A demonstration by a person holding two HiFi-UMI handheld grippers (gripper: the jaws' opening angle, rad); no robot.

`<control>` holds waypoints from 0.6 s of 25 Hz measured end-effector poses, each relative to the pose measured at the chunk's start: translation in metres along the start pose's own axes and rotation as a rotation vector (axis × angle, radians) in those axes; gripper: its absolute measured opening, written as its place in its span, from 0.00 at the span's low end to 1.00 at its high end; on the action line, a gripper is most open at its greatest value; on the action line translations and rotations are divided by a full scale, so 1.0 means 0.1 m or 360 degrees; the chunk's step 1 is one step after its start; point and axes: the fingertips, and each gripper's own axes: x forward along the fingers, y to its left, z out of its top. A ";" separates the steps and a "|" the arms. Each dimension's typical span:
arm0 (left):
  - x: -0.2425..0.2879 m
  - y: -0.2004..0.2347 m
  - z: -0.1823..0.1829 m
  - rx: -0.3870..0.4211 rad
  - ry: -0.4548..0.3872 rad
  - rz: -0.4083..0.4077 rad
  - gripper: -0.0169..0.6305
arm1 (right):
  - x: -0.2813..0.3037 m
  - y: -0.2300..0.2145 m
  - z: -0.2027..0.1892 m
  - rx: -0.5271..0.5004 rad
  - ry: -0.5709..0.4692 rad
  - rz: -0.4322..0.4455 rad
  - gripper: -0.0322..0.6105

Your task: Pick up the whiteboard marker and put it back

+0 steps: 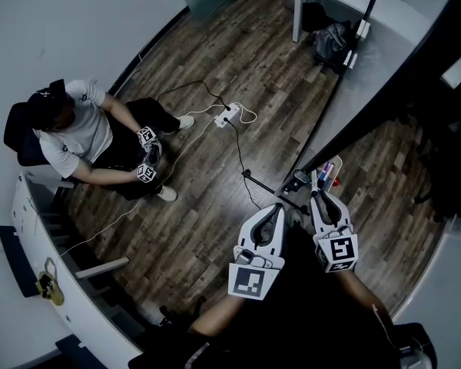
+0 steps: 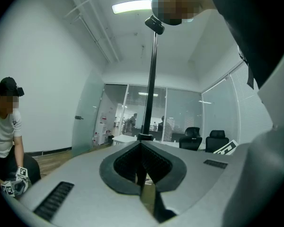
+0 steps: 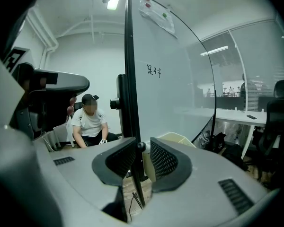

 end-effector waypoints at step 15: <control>-0.02 0.05 -0.01 -0.0015 0.0000 0.0011 0.03 | -0.04 -0.01 0.08 -0.0001 -0.0057 -0.0027 0.18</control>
